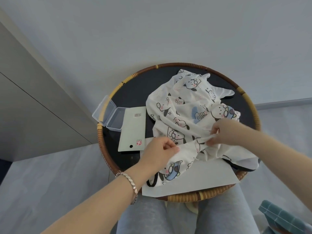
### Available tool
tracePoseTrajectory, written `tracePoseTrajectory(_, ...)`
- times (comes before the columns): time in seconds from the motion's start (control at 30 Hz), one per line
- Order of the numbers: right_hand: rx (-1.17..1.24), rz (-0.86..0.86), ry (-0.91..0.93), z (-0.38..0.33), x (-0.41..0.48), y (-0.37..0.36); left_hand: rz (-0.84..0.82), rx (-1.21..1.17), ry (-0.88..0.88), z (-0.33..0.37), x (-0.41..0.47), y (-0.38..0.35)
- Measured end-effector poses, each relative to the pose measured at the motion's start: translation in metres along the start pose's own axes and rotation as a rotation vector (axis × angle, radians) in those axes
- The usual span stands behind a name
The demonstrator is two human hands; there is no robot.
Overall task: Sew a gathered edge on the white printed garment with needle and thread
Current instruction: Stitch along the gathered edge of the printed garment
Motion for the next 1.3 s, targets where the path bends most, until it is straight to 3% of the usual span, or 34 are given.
tracePoseTrajectory(0.07,0.083,0.101,0.041,-0.011,-0.006,0.001,0.029,0.005,-0.022,-0.002,-0.002,0.005)
tracePoseTrajectory(0.2,0.471,0.306,0.266,-0.05,-0.031,0.017,0.056,-0.013,-0.117,0.007,-0.009,0.025)
tracePoseTrajectory(0.4,0.394,0.266,0.471,-0.1,-0.034,0.007,0.02,-0.022,-0.226,0.028,-0.024,0.038)
tracePoseTrajectory(0.63,0.452,0.21,0.493,-0.109,-0.036,0.003,-0.02,0.103,-0.305,0.036,-0.032,0.04)
tracePoseTrajectory(0.83,0.566,0.27,0.43,-0.094,-0.034,0.008,0.133,0.122,-0.343,0.034,-0.035,0.059)
tracePoseTrajectory(1.17,0.539,0.265,0.395,-0.087,-0.032,0.006,0.112,0.165,-0.354,0.039,-0.033,0.058)
tracePoseTrajectory(1.3,0.54,0.267,0.381,-0.085,-0.03,0.007,0.126,0.145,-0.281,0.035,-0.033,0.064)
Point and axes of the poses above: each hand's wrist, its own x-axis towards the middle knuckle, its own y-axis out of the back of the hand, z = x × y, the point moved 9 cm from there along x, towards the middle knuckle, and after that the axes turned 12 degrees about -x, right-handed, at the moved point
